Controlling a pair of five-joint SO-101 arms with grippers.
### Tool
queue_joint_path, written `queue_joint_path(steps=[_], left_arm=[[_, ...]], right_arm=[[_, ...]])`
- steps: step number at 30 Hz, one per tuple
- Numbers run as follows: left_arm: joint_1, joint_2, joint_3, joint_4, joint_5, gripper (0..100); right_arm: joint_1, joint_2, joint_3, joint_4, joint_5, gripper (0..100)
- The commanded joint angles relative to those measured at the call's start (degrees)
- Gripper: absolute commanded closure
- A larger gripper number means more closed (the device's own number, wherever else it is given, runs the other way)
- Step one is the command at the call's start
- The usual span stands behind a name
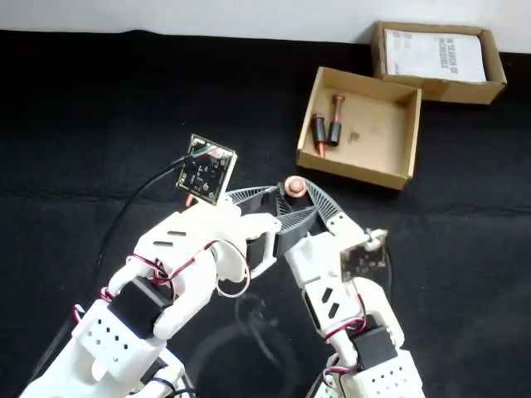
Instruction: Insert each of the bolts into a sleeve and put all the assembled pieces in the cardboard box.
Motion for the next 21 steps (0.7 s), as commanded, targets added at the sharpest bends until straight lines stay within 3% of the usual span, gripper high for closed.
queue_joint_path(steps=[1, 4, 12, 21], left_arm=[[-2.3, -1.1, -0.4, 0.1, 0.8, 74], [-4.8, -1.2, -2.3, 1.0, 0.8, 74], [-11.3, -1.2, -19.8, 13.8, 0.7, 75], [-22.9, -1.5, -26.1, 20.0, 0.7, 97]], right_arm=[[0.6, -0.5, 7.4, -1.0, -0.2, 99.0], [0.6, -0.4, 7.4, -1.0, -0.2, 99.0], [0.8, 0.0, 7.4, -0.7, -0.2, 99.0], [4.0, 0.0, -1.1, 10.2, -0.4, 99.0]])
